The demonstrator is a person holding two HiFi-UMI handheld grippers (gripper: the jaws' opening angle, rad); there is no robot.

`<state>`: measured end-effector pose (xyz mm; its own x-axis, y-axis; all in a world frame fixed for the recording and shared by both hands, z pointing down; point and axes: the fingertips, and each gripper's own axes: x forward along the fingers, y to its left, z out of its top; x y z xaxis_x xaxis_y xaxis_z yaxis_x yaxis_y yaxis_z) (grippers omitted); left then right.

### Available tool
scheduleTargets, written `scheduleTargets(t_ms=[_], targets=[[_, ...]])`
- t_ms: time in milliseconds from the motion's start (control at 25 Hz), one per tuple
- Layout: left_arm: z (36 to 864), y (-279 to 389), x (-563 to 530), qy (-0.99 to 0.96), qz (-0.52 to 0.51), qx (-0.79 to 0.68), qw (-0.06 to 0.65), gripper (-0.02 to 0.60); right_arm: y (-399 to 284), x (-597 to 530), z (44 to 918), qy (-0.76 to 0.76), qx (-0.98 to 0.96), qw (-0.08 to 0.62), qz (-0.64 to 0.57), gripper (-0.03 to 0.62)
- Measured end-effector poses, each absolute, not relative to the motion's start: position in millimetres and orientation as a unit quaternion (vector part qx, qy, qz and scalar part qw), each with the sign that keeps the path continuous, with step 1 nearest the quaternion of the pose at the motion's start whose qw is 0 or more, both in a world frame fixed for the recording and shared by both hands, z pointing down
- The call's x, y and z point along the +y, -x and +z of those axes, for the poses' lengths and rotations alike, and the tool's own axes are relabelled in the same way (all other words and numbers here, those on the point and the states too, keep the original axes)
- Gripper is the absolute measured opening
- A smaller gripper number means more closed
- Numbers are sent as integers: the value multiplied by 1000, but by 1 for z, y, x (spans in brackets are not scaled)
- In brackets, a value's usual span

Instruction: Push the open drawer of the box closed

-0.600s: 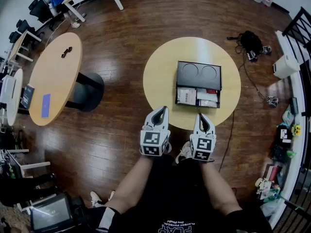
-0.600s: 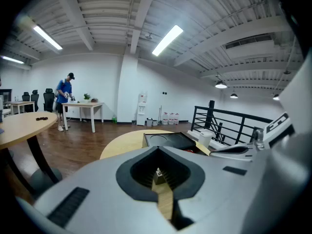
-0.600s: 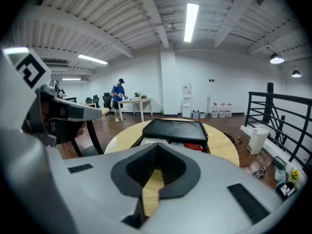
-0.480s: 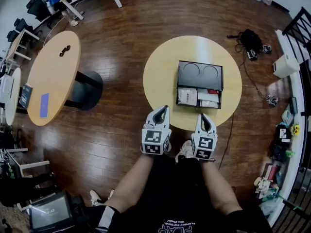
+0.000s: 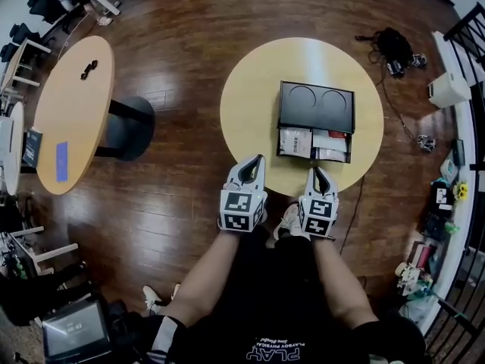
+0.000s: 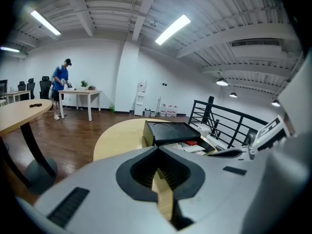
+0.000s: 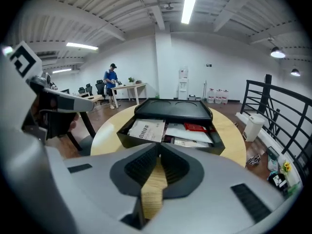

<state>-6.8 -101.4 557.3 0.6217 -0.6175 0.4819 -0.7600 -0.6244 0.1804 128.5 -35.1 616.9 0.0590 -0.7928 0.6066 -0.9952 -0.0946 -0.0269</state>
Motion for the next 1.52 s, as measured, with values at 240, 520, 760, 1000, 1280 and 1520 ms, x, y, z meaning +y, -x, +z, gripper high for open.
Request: scheduleTargets(t_ms=[240, 520, 760, 1000, 1280, 1520], targets=[[561, 3, -105, -883, 196, -383, 189, -3, -131, -36, 636, -691, -632, 217, 276, 54], [566, 2, -119, -879, 198, -389, 192, -3, -134, -42, 659, -679, -624, 238, 305, 85], [570, 2, -122, -877, 202, -390, 193, -3, -135, -52, 668, -677, -617, 250, 315, 92], [570, -4, -121, -883, 195, -379, 198, -3, -139, -52, 677, -671, -612, 273, 317, 92], [573, -4, -122, -879, 201, -383, 200, -3, -141, -57, 672, -675, -614, 271, 306, 81], [576, -7, -122, -880, 207, -376, 201, -3, -141, -55, 671, -670, -615, 270, 317, 80]])
